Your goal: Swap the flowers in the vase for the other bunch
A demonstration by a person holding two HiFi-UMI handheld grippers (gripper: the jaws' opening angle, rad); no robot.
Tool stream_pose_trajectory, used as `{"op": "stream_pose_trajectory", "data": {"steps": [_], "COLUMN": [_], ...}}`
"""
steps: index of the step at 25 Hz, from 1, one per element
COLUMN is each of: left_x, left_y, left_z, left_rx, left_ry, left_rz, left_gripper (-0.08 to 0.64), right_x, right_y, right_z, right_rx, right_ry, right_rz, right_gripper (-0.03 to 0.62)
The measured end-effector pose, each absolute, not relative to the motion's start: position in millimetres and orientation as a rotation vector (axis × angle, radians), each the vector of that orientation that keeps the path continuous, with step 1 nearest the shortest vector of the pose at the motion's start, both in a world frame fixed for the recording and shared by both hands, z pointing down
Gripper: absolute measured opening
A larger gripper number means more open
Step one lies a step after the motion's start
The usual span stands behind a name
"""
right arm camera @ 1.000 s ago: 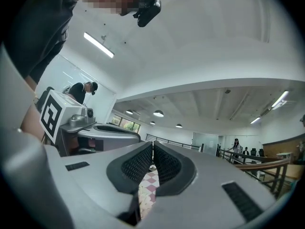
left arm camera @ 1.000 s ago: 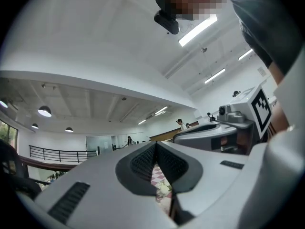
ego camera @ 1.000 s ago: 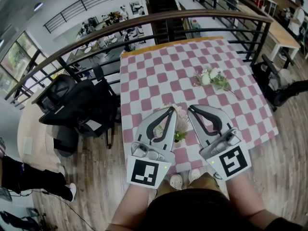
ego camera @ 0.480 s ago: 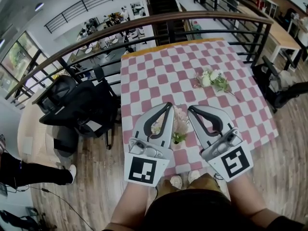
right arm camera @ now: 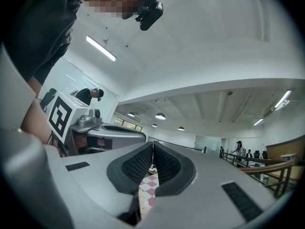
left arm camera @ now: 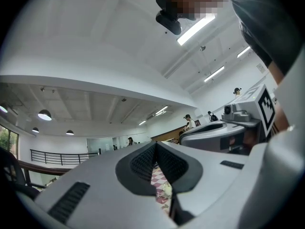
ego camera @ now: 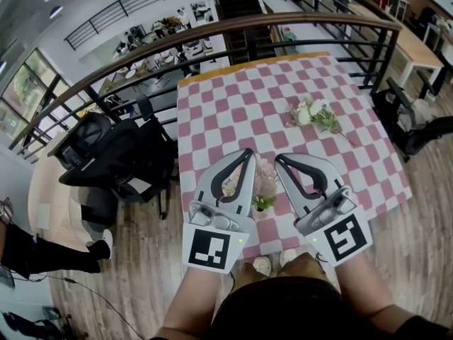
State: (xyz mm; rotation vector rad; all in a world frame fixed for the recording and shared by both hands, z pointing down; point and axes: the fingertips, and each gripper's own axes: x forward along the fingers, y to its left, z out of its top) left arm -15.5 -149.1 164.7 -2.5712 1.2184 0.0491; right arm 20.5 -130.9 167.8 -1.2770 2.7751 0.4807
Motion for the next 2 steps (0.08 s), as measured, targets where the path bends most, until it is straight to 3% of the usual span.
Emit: {"op": "stream_pose_trajectory", "data": {"steps": [2], "left_x": [-15.5], "left_y": [-149.8], "left_z": [164.5], "left_rx": [-2.57], "left_ry": [1.218], "left_rz": [0.046], "left_gripper": [0.008], "right_x": [19.2], "right_y": [-131.1], "right_z": [166.9], "right_rx": [-1.271], "right_ry": [2.775], "right_rz": [0.483], "right_gripper": [0.032]}}
